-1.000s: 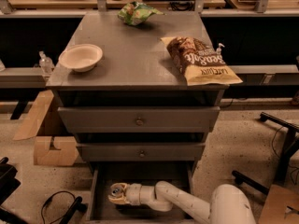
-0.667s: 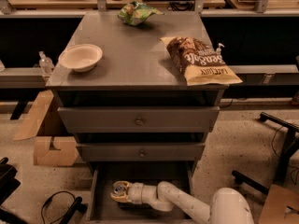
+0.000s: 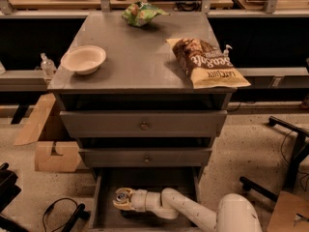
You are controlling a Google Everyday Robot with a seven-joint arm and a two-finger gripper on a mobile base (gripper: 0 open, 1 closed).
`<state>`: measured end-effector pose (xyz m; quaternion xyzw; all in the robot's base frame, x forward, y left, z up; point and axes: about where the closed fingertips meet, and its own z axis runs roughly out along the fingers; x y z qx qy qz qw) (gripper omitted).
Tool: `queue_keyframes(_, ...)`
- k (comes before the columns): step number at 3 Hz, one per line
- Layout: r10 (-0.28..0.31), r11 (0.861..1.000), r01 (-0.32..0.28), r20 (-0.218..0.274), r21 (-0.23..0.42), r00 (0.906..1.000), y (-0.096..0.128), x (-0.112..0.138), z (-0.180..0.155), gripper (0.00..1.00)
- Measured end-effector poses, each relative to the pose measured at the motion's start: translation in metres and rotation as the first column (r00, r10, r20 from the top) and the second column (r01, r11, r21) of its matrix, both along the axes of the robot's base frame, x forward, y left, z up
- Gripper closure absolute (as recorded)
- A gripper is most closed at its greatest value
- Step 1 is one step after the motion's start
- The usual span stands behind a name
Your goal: Place redbull can into bottom drawer
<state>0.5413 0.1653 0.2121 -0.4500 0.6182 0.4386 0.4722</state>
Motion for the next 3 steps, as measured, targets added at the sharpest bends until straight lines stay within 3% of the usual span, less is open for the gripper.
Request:
queue_keyframes(1,0.004,1.000,-0.004,-0.001,0.002,1.0000,0.0028,-0.0013,0.0004,0.22)
queue_keyframes(2,0.006,1.000,-0.006,-0.002,0.004,1.0000,0.0046,-0.0022,0.0006,0.01)
queue_keyframes(3,0.007,1.000,-0.007,-0.002,0.004,1.0000,0.0050,-0.0024,0.0007,0.00)
